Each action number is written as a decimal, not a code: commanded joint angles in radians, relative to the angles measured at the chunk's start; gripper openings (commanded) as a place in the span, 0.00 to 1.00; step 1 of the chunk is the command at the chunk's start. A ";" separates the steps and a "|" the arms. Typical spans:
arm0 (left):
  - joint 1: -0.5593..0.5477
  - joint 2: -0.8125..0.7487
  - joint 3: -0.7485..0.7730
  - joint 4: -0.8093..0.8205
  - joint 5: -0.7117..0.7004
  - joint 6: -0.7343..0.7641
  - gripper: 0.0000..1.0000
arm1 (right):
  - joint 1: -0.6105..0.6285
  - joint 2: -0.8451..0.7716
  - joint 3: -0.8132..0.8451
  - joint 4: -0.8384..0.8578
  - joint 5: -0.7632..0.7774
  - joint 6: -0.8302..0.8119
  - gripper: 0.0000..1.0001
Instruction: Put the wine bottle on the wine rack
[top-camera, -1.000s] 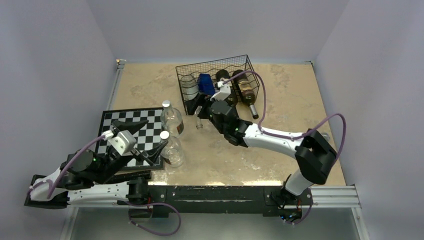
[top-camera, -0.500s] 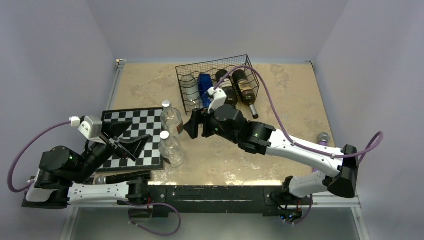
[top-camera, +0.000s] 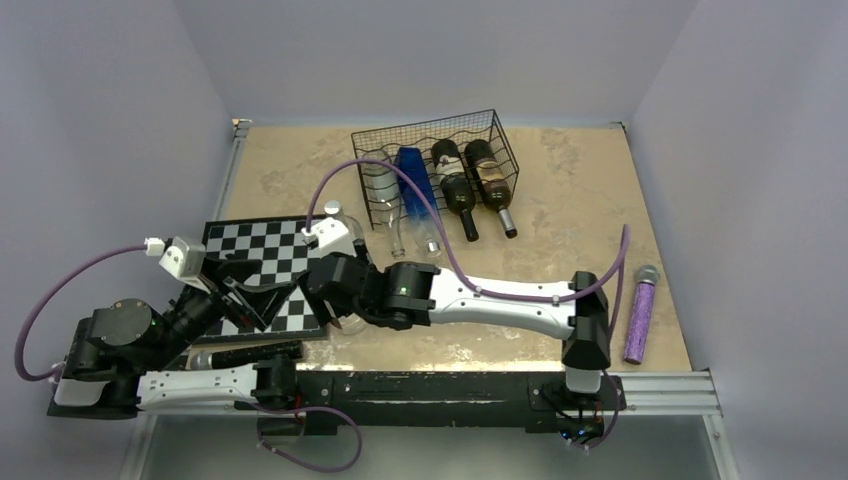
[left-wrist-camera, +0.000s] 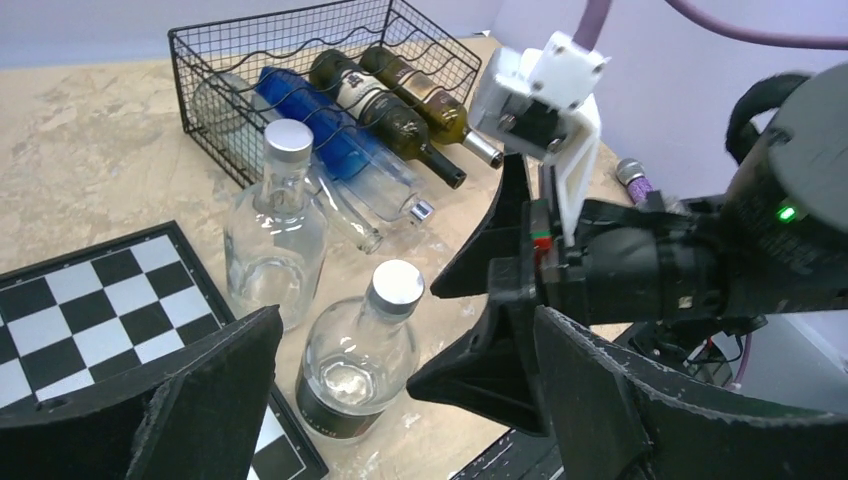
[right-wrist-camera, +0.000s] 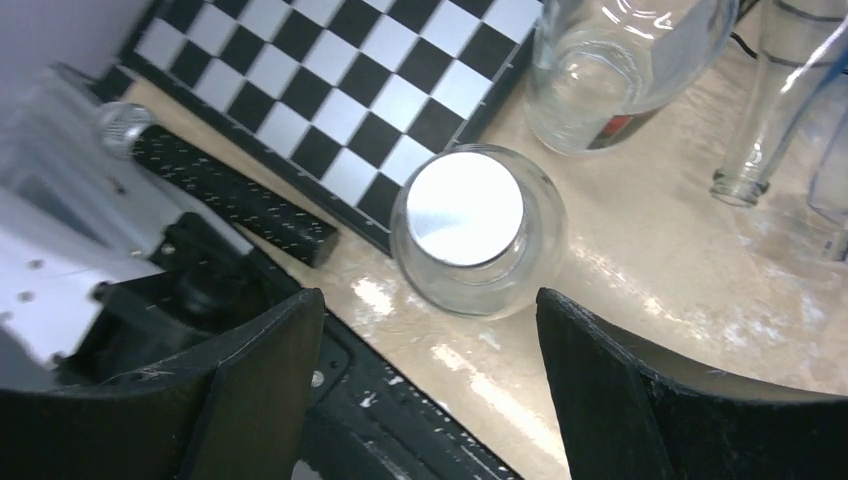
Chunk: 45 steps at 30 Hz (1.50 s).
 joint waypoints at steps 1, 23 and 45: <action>-0.002 -0.050 0.023 -0.093 -0.058 -0.092 0.99 | -0.002 0.063 0.145 -0.179 0.110 0.048 0.79; -0.001 0.010 -0.013 -0.192 -0.159 -0.168 0.99 | -0.093 0.103 0.122 -0.215 0.001 0.092 0.00; -0.001 0.263 -0.361 0.218 0.122 -0.234 0.99 | -0.205 -0.585 -0.920 0.477 -0.353 0.095 0.00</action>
